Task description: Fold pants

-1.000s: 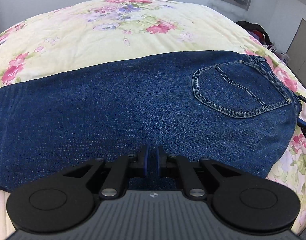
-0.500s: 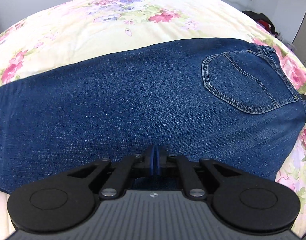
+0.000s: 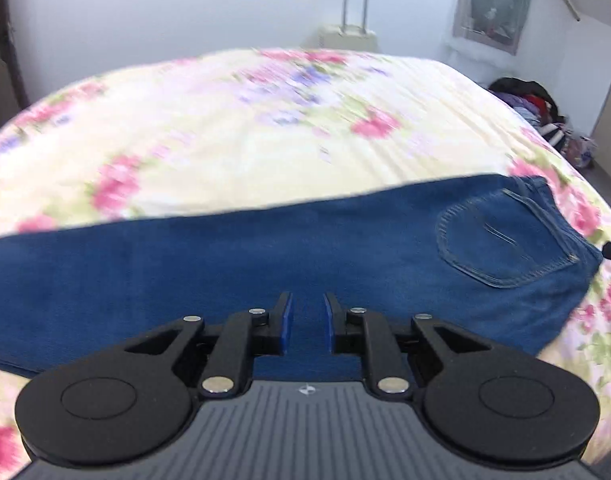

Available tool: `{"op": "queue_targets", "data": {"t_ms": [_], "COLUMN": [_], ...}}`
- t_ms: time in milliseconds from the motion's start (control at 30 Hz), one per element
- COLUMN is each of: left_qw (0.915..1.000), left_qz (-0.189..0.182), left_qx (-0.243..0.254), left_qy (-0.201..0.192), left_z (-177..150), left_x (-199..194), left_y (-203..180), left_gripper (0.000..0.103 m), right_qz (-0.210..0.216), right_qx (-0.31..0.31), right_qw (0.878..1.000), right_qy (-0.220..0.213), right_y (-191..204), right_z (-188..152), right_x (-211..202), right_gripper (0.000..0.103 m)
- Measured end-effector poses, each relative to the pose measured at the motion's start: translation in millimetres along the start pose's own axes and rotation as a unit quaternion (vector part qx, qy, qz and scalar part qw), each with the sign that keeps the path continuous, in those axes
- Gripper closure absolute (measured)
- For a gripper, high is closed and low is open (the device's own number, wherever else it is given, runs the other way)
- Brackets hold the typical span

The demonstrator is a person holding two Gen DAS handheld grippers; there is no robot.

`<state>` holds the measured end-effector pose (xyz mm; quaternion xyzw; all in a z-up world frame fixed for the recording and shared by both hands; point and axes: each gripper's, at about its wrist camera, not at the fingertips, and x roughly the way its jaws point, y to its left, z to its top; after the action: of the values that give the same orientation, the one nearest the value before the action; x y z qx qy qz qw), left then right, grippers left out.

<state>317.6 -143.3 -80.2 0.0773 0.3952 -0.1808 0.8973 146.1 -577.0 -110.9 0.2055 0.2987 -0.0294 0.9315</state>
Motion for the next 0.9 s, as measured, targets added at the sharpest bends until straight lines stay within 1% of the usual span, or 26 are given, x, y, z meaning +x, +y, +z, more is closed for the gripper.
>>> {"op": "queue_targets", "data": {"t_ms": [67, 167, 233, 333, 400, 433, 533, 600, 633, 700, 767, 800, 833, 867, 900], "left_qw": [0.9996, 0.9974, 0.9946, 0.9888, 0.9836, 0.9810, 0.9753, 0.9702, 0.9673, 0.9579, 0.9445, 0.9371, 0.9284, 0.9186, 0.9057], "left_qz": [0.026, 0.069, 0.102, 0.147, 0.177, 0.188, 0.198, 0.195, 0.190, 0.173, 0.150, 0.138, 0.126, 0.116, 0.109], "left_qx": [0.001, -0.003, -0.008, -0.021, -0.035, -0.046, -0.098, -0.144, -0.168, -0.228, -0.289, -0.318, -0.346, -0.373, -0.403], "left_qy": [-0.009, -0.017, -0.018, -0.012, -0.007, -0.005, 0.000, -0.005, -0.009, -0.025, -0.040, -0.045, -0.052, -0.062, -0.076], "left_z": [6, 12, 12, 12, 11, 10, 3, -8, -15, -35, -57, -68, -79, -90, -101], "left_x": [-13, -31, -42, -57, -68, -74, -83, -86, -86, -89, -89, -87, -86, -83, -81], "left_y": [24, 69, 103, 156, 196, 216, 270, 301, 314, 346, 374, 385, 397, 407, 418], "left_gripper": [0.081, 0.081, 0.081, 0.081, 0.081, 0.081, 0.080, 0.070, 0.067, 0.053, 0.047, 0.046, 0.046, 0.044, 0.042], "right_qz": [0.018, 0.048, 0.068, 0.072, 0.055, 0.044, 0.027, 0.022, 0.019, 0.013, 0.003, -0.002, -0.005, -0.007, -0.006], "right_qx": [-0.048, -0.121, -0.151, -0.202, -0.223, -0.230, -0.234, -0.224, -0.222, -0.226, -0.237, -0.241, -0.241, -0.233, -0.220], "right_qw": [0.999, 0.991, 0.986, 0.975, 0.970, 0.967, 0.962, 0.962, 0.961, 0.959, 0.956, 0.954, 0.953, 0.955, 0.960], "right_qy": [0.000, 0.017, 0.034, 0.056, 0.082, 0.101, 0.138, 0.153, 0.162, 0.168, 0.174, 0.179, 0.184, 0.183, 0.175], "right_y": [42, 105, 135, 171, 181, 184, 180, 176, 174, 176, 181, 184, 187, 189, 190], "right_z": [-6, -25, -41, -69, -86, -97, -113, -117, -118, -120, -119, -117, -114, -109, -103], "right_x": [3, 17, 26, 38, 50, 56, 68, 75, 82, 84, 83, 81, 79, 76, 72], "right_gripper": [0.078, 0.078, 0.079, 0.081, 0.082, 0.083, 0.082, 0.082, 0.082, 0.082, 0.082, 0.082, 0.082, 0.083, 0.084]}}
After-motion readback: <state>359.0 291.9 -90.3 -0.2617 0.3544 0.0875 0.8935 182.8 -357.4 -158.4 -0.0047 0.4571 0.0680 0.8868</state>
